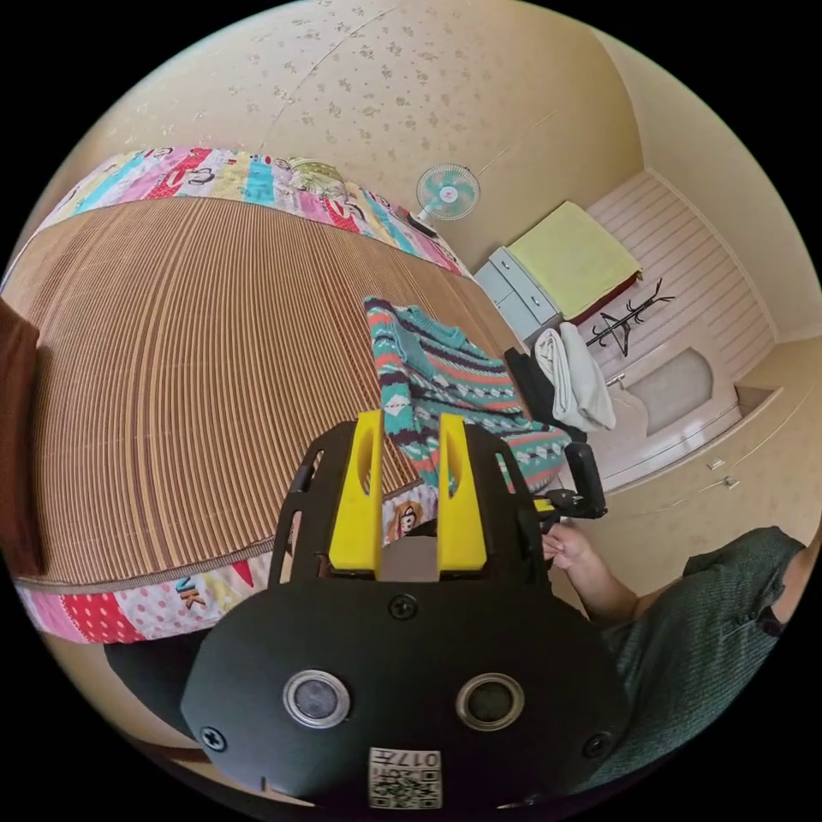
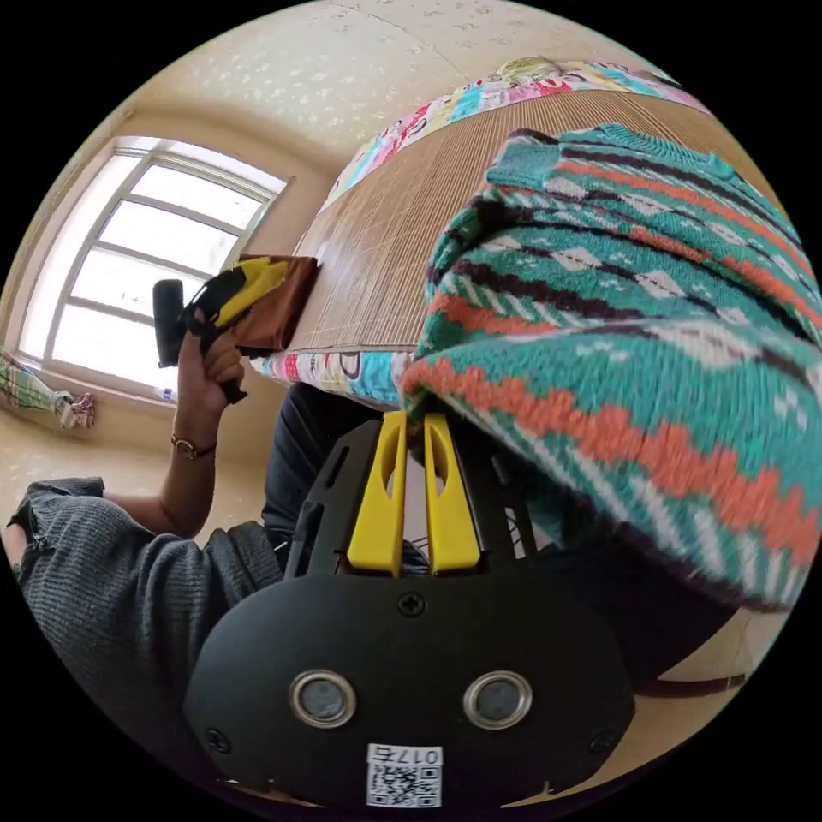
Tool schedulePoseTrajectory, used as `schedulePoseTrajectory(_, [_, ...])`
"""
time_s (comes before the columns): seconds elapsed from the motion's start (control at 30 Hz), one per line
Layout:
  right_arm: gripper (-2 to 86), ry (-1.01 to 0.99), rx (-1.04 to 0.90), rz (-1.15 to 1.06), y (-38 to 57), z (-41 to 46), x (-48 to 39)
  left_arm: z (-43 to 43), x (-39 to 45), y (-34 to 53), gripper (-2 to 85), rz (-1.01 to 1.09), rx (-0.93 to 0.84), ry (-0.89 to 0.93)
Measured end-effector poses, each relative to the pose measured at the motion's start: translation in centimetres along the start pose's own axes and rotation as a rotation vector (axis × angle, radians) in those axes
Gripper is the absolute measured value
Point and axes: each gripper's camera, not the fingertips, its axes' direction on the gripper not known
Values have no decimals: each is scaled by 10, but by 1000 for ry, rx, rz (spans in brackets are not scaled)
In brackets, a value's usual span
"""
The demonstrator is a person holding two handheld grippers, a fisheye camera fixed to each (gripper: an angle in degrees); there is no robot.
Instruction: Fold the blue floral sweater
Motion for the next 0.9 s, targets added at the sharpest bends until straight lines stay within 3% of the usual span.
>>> schedulePoseTrajectory(0.17, [54,-69,-87,-138,-21,-32,-3,40,10,-36,100,36,-33,35])
schedulePoseTrajectory(0.27, [75,137,53,-168,-57,-101,17,67,9,-33,100,31,-65,61])
schedulePoseTrajectory(0.33, [90,414,200,-30,-104,-156,73,81,4,-24,100,7,-84,71])
schedulePoseTrajectory(0.43, [112,577,285,206,-180,-203,176,100,-9,-4,100,-36,-134,83])
schedulePoseTrajectory(0.63, [100,722,-68,433,-318,-179,315,91,-45,27,101,-141,-154,-9])
schedulePoseTrajectory(0.77, [134,798,-95,531,-345,-173,325,58,-79,34,101,-230,-71,-31])
schedulePoseTrajectory(0.9, [107,679,-144,602,-345,-165,329,41,-92,23,101,-225,-29,-38])
